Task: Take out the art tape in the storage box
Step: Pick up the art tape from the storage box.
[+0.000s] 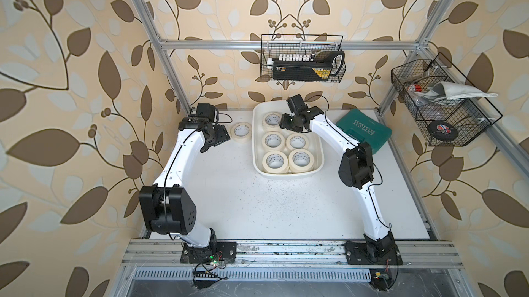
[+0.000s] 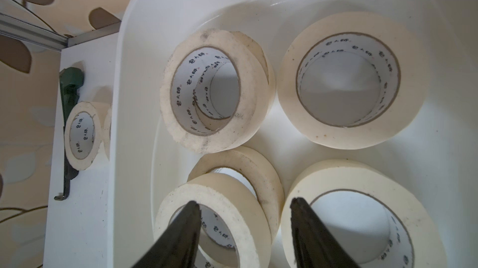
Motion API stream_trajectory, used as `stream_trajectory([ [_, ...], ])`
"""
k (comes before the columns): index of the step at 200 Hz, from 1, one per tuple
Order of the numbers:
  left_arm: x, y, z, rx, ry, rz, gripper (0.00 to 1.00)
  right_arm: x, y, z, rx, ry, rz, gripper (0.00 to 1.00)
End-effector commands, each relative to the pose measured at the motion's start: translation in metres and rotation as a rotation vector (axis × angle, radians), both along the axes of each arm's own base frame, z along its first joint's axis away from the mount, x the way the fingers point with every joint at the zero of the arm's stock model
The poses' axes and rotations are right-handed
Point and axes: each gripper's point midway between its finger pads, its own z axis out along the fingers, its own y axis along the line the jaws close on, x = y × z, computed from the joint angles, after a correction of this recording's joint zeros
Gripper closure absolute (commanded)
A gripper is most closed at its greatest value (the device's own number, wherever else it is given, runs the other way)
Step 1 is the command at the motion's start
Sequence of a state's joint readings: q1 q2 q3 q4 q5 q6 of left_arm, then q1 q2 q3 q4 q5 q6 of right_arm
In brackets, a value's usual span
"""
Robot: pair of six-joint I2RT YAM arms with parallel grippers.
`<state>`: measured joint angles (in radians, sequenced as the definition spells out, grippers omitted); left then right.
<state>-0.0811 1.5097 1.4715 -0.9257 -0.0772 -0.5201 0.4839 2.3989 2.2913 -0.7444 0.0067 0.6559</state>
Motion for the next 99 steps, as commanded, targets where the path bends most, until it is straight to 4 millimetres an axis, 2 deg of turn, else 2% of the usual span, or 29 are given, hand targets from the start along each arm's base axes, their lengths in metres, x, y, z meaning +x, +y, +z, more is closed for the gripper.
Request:
stream_trajectory([
  [1, -0.017, -0.001, 0.026, 0.020, -0.060, -0.010, 0.16, 0.005, 0.006, -0.007, 0.029, 0.012, -0.010, 0.44],
  [56, -0.033, -0.009, 0.040, 0.023, -0.105, -0.040, 0.12, 0.025, 0.012, -0.022, 0.087, -0.003, -0.069, 0.45],
  [99, -0.038, -0.010, 0.036, 0.024, -0.102, -0.055, 0.12, 0.045, 0.018, -0.033, 0.141, -0.036, -0.139, 0.45],
])
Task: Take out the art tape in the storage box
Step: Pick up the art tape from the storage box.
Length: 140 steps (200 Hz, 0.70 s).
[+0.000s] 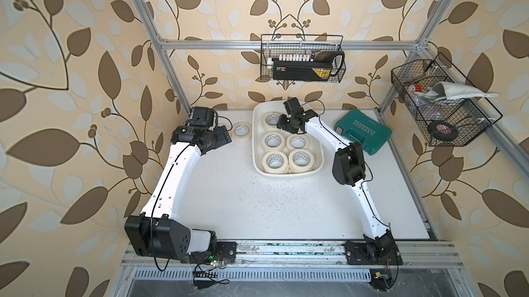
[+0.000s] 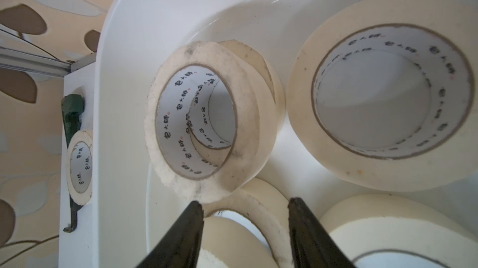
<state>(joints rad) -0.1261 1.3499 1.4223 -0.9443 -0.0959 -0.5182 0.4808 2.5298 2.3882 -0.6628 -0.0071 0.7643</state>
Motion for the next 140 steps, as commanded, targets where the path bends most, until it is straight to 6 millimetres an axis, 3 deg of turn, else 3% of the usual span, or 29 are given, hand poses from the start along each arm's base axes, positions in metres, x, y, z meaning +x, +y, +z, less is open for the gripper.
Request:
stream_trajectory([
  [1, -0.007, 0.000, 0.002, 0.017, -0.009, -0.017, 0.12, 0.018, 0.002, -0.005, 0.048, -0.030, -0.064, 0.45],
  [73, -0.008, -0.002, 0.004, 0.014, -0.026, -0.029, 0.12, 0.042, 0.001, -0.014, 0.099, -0.080, -0.176, 0.47],
  [140, -0.006, -0.005, 0.007, 0.008, -0.040, -0.037, 0.12, 0.045, -0.006, -0.031, 0.097, -0.061, -0.198, 0.52],
])
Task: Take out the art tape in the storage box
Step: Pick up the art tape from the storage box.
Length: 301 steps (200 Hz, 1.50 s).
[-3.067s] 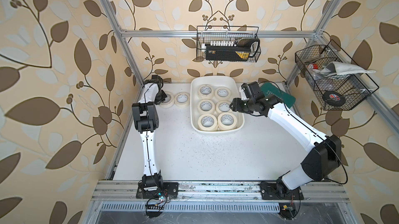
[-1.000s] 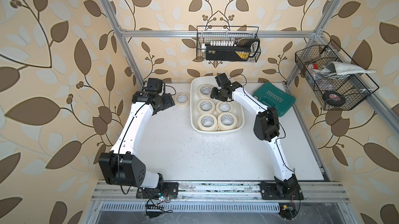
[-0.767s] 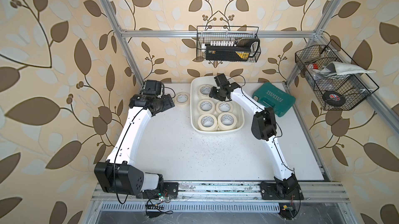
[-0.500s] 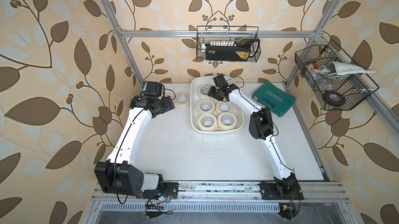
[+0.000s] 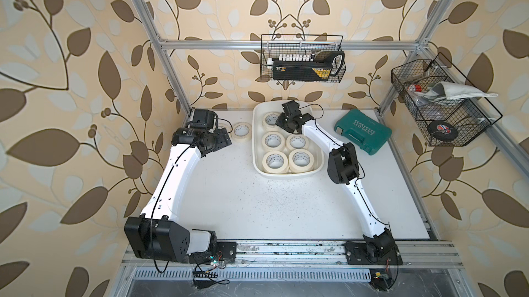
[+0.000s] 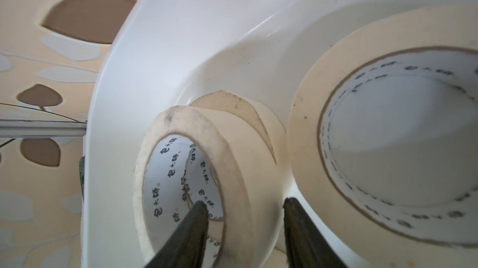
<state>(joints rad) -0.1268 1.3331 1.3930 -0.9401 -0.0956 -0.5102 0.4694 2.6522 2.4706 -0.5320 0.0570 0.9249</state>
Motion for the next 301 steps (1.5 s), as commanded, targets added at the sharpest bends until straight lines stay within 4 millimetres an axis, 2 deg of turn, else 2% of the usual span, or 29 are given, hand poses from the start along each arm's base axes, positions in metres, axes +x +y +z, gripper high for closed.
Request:
stream_trajectory([
  [1, -0.001, -0.005, 0.012, 0.002, -0.048, -0.031, 0.12, 0.007, -0.005, -0.009, -0.003, -0.004, -0.027, 0.52],
  [22, 0.002, -0.005, 0.012, 0.003, -0.045, -0.030, 0.12, 0.005, -0.011, -0.011, -0.022, 0.008, -0.027, 0.54],
  [54, 0.001, -0.003, 0.011, 0.014, -0.043, -0.026, 0.12, 0.004, -0.017, -0.004, -0.021, 0.001, -0.020, 0.73],
  [84, 0.003, -0.001, 0.007, 0.025, -0.041, -0.021, 0.12, 0.002, -0.024, 0.017, -0.022, -0.030, -0.012, 0.86],
  [136, 0.005, -0.004, 0.004, 0.016, -0.030, -0.026, 0.12, -0.009, -0.033, 0.054, -0.038, -0.076, 0.035, 0.99],
  [165, 0.007, -0.006, 0.003, 0.048, -0.037, -0.024, 0.12, -0.021, -0.038, 0.072, -0.062, -0.082, 0.088, 1.00],
  [202, 0.014, -0.026, 0.005, 0.059, -0.034, -0.073, 0.12, -0.046, -0.050, 0.102, -0.124, -0.107, 0.150, 1.00],
  [240, 0.020, -0.052, 0.014, 0.063, -0.062, -0.132, 0.12, -0.077, -0.072, 0.136, -0.224, -0.136, 0.190, 1.00],
  [301, 0.021, -0.105, 0.023, 0.000, -0.108, -0.265, 0.11, -0.123, -0.103, 0.172, -0.357, -0.135, 0.236, 1.00],
])
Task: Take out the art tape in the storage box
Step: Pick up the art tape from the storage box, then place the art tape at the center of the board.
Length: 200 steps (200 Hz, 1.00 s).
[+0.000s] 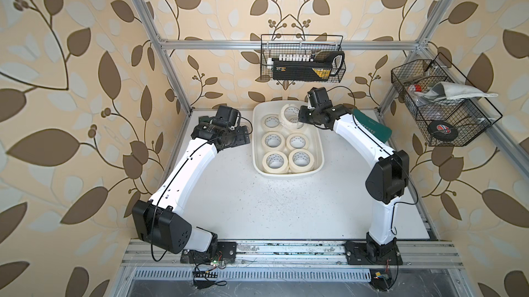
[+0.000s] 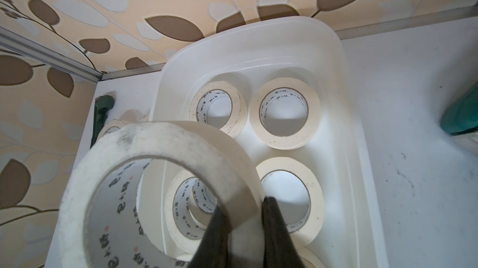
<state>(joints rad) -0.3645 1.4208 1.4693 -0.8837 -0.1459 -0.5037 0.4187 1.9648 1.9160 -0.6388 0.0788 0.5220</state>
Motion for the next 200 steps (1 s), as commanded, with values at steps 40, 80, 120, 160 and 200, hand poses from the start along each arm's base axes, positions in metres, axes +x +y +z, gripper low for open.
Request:
stream_trajectory([
  [40, 0.001, -0.070, 0.009, -0.039, -0.036, -0.175, 0.11, -0.053, -0.025, 0.017, -0.119, -0.002, 0.050, 1.00],
  [80, 0.002, -0.113, 0.011, -0.083, -0.039, -0.272, 0.11, -0.093, -0.033, 0.007, -0.159, 0.003, 0.052, 1.00],
  [120, 0.001, -0.157, 0.006, -0.103, -0.016, -0.356, 0.11, -0.121, -0.041, -0.011, -0.180, 0.020, 0.033, 1.00],
  [160, -0.004, -0.194, -0.004, -0.114, 0.003, -0.417, 0.12, -0.137, -0.043, -0.032, -0.188, 0.052, 0.030, 1.00],
  [200, -0.007, -0.222, -0.017, -0.114, 0.021, -0.458, 0.13, -0.143, -0.041, -0.045, -0.195, 0.077, 0.034, 1.00],
])
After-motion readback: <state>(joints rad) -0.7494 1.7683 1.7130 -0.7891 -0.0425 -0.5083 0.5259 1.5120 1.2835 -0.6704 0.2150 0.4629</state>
